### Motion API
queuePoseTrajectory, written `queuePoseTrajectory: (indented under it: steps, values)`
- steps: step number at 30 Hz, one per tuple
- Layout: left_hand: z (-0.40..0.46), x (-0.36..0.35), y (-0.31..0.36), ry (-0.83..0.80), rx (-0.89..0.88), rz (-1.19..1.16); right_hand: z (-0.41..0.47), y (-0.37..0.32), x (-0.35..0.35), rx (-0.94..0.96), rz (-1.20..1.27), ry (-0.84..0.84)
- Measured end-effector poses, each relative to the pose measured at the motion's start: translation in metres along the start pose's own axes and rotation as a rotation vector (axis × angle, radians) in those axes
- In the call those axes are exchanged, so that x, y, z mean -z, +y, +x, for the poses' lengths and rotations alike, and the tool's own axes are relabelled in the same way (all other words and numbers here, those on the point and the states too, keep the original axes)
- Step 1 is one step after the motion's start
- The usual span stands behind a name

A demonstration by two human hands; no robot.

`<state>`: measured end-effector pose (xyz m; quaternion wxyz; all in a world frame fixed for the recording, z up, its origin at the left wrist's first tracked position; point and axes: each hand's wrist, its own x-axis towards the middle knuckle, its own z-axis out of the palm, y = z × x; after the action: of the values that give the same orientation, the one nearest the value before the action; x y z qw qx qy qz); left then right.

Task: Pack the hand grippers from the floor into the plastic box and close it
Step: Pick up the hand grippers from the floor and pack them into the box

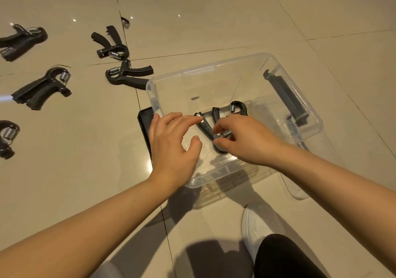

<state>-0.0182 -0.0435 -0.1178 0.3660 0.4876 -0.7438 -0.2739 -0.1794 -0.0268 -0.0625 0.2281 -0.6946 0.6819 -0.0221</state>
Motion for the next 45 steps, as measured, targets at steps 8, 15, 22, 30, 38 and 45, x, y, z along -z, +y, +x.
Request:
queuePoseTrajectory:
  steps: [8, 15, 22, 30, 38, 45]
  values:
    - [0.001, 0.088, -0.022, -0.184, -0.026, -0.105, -0.009, -0.092, 0.017, 0.102, -0.146, 0.12]
    - [-0.018, 0.159, -0.086, -0.126, 0.243, -0.032, -0.01, -0.176, 0.011, 0.345, -0.679, 0.059]
    - [-0.088, 0.22, -0.213, 0.0, 0.537, 0.079, 0.037, -0.236, -0.069, 0.304, -0.556, -0.068]
    - [-0.09, 0.299, -0.3, 0.129, 0.659, 0.35, 0.121, -0.274, -0.131, 0.317, -0.521, -0.336]
    - [-0.069, 0.307, -0.353, -0.013, 0.705, 0.619, 0.215, -0.283, -0.171, 0.215, -0.297, -0.495]
    - [-0.058, 0.309, -0.377, -0.094, 0.707, 0.502, 0.297, -0.297, -0.179, 0.303, -0.345, -0.313]
